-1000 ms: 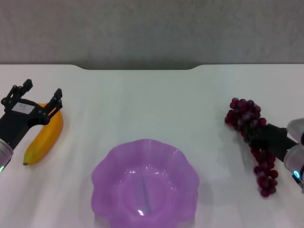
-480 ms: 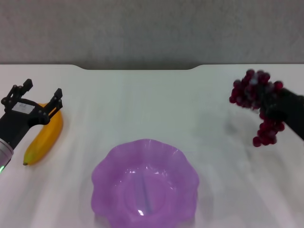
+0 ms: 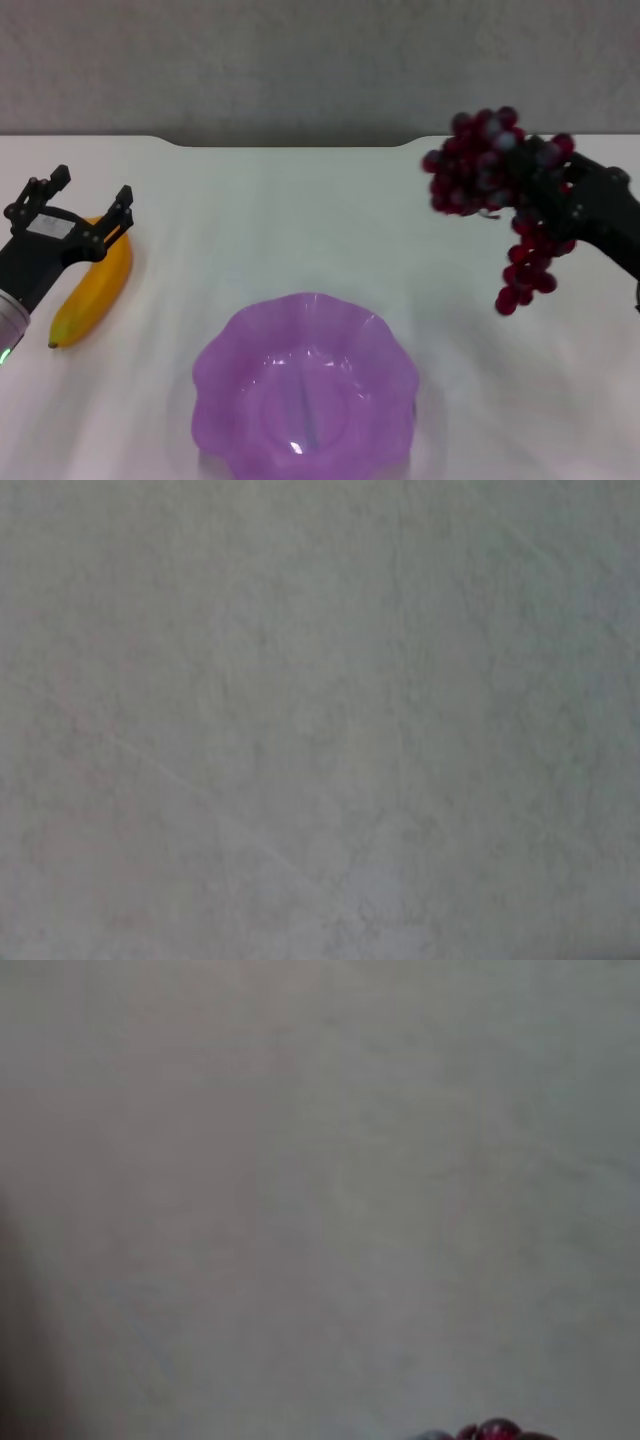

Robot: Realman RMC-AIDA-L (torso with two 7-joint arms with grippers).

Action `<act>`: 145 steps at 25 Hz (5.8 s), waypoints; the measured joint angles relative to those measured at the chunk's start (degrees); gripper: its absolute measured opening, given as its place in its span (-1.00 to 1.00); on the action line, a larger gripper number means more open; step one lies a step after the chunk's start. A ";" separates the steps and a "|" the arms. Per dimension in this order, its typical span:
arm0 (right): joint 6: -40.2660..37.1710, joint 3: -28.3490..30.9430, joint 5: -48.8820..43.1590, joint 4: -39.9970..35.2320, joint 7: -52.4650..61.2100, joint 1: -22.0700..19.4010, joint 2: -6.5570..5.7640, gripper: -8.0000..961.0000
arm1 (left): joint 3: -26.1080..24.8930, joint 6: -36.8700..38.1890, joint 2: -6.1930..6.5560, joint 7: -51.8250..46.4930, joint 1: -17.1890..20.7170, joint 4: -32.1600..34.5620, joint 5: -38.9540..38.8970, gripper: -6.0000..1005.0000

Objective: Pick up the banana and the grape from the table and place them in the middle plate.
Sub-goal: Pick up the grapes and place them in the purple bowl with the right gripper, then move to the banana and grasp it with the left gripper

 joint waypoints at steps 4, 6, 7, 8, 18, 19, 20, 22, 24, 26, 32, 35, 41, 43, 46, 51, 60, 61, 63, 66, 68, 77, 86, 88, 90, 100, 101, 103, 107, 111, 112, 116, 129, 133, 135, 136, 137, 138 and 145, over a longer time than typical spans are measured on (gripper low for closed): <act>-2.46 -0.26 -7.05 -2.75 5.50 2.83 -0.03 -0.48 | 0.00 0.00 -0.08 0.02 -0.21 0.01 0.00 0.65; -2.81 -0.71 -10.39 -3.80 7.98 4.47 -0.06 -0.49 | 0.00 0.00 -0.09 0.03 -0.24 0.02 0.00 0.65; -2.85 -0.97 -11.76 -4.21 9.11 5.10 -0.06 -0.49 | 0.00 0.00 -0.09 0.03 -0.28 0.02 0.00 0.65; -2.89 -1.29 -13.01 -4.61 10.28 5.78 -0.05 -0.49 | -0.01 0.00 -0.10 0.03 -0.32 0.01 0.00 0.65; -3.39 -8.69 -18.32 -6.38 15.76 11.08 0.03 -0.49 | -0.28 0.33 -0.28 0.03 -0.51 -0.07 0.00 0.65; -3.32 -9.23 -18.34 -6.32 15.79 11.26 0.06 -0.49 | -0.38 0.53 -0.28 0.03 -0.51 -0.08 0.00 0.65; -3.20 -9.72 -18.35 -6.24 15.82 11.47 0.08 -0.50 | -0.47 0.71 -0.28 0.04 -0.51 -0.08 0.00 0.65; -2.96 -10.27 -18.38 -6.08 16.29 11.65 0.10 -0.50 | -0.52 0.87 -0.28 0.03 -0.52 -0.08 0.00 0.65; -2.83 -10.91 -18.39 -6.05 17.16 11.67 0.11 -0.50 | -0.55 1.09 -0.27 0.03 -0.52 -0.08 0.00 0.65; -2.68 -12.26 -18.41 -6.05 18.21 11.69 0.12 -0.50 | -0.55 1.32 -0.26 0.03 -0.52 -0.08 0.00 0.65; -0.19 -17.33 -18.46 -5.67 21.04 12.48 0.33 -0.46 | -0.53 1.49 -0.26 0.03 -0.53 -0.07 0.00 0.65; 0.62 -19.88 -18.47 -4.84 21.61 13.47 0.37 -0.40 | -0.53 1.56 -0.26 0.03 -0.58 -0.07 0.00 0.65; 1.72 -20.84 -18.43 -3.24 21.32 14.37 0.53 -0.28 | -0.57 2.15 -0.26 0.03 -0.61 -0.07 0.00 0.65; 2.29 -21.23 -18.46 -2.86 21.30 14.49 0.56 -0.16 | -0.60 2.22 -0.26 0.03 -0.61 -0.07 0.00 0.65; 3.18 -21.38 -18.47 -2.68 21.28 14.51 0.56 0.02 | -0.61 2.22 -0.26 0.03 -0.61 -0.07 0.00 0.65; 3.47 -21.42 -18.34 -2.60 21.27 14.64 0.56 0.40 | -0.61 2.30 -0.26 0.03 -0.63 -0.07 0.00 0.65; 3.47 -20.90 -17.96 -3.05 21.26 14.91 0.44 0.80 | -0.62 2.30 -0.26 0.03 -0.64 -0.07 0.00 0.65; 3.45 -20.85 -17.91 -3.21 21.26 15.01 0.43 0.79 | -0.62 2.30 -0.26 0.03 -0.63 -0.07 0.00 0.65; 3.31 -20.76 -17.78 -3.89 21.26 15.16 0.42 0.79 | -0.62 2.30 -0.26 0.03 -0.62 -0.07 0.00 0.65; 2.90 -20.70 -16.13 -6.14 21.26 15.21 0.38 0.79 | -0.62 2.29 -0.26 0.03 -0.50 -0.07 0.00 0.65; 2.28 -20.70 -13.49 -8.62 21.28 15.21 0.30 0.79 | -0.62 2.28 -0.24 0.03 -0.36 -0.07 0.00 0.65; -4.75 -20.72 -1.54 -21.59 22.37 9.18 0.21 0.77 | -0.41 2.28 -0.04 0.03 0.08 -0.07 0.00 0.65; -1.00 -20.72 6.81 -26.09 20.10 2.22 0.51 0.67 | -0.21 2.28 0.07 0.03 0.35 -0.07 0.00 0.65; 1.16 -20.72 8.44 -25.87 18.34 1.10 0.60 0.57 | -0.12 2.28 0.09 0.03 0.25 -0.07 0.00 0.65; 3.90 -20.72 10.05 -25.30 15.99 -0.16 0.77 0.51 | -0.10 2.28 0.09 0.03 0.22 -0.07 0.00 0.65; 10.21 -20.72 22.85 -18.43 1.46 -3.81 0.91 0.46 | -0.09 1.71 0.04 0.03 0.01 0.00 0.00 0.65; 10.29 -20.72 25.09 -17.55 -0.69 -4.27 0.92 0.46 | -0.09 1.71 0.04 0.03 0.01 0.00 0.00 0.65; 10.43 -20.72 29.88 -15.45 -5.51 -5.06 0.97 0.46 | -0.09 1.60 0.03 0.03 0.01 0.14 0.00 0.65; 10.13 -20.72 40.10 -9.36 -17.10 -5.98 0.94 0.46 | -0.09 1.48 0.01 0.03 0.01 0.27 0.00 0.65; 8.78 -20.71 47.65 -2.38 -28.14 -6.16 0.90 0.46 | -0.09 0.40 -0.04 0.03 -0.10 0.19 0.00 0.65; 8.52 -20.71 48.82 -0.51 -31.22 -6.06 0.89 0.46 | -0.09 -0.13 -0.09 0.03 -0.18 0.11 0.00 0.65; 6.24 -20.59 54.51 8.26 -45.74 -4.88 0.98 0.46 | -0.09 -1.40 -0.36 0.03 -0.62 -0.01 0.00 0.65; -1.26 -19.75 58.10 22.65 -64.10 -2.53 0.84 0.46 | -0.49 -15.06 -1.43 -0.61 -0.47 -6.52 -0.11 0.65; -0.44 -19.76 58.11 22.81 -64.10 -2.61 0.82 0.46 | -0.88 -23.16 -0.89 0.06 1.49 -13.24 -0.07 0.63; 0.12 -19.75 58.08 22.91 -64.05 -2.45 0.82 0.46 | -0.96 -25.24 -0.68 0.52 2.11 -14.90 -0.07 0.63; 0.24 -19.76 57.95 22.93 -64.00 -2.41 0.82 0.46 | -0.96 -26.13 -0.64 0.84 2.25 -15.48 -0.06 0.63; 0.34 -19.75 57.77 22.95 -63.94 -2.37 0.82 0.46 | -0.97 -27.21 -0.61 1.19 2.30 -15.91 -0.05 0.62; 0.36 -19.76 57.63 22.97 -63.91 -2.37 0.82 0.46 | -0.97 -27.92 -0.59 1.41 2.30 -16.11 -0.04 0.62; 0.37 -19.71 56.41 23.02 -63.56 -2.21 0.82 0.46 | -4.45 -34.00 -1.25 4.13 1.72 -16.42 -0.03 0.60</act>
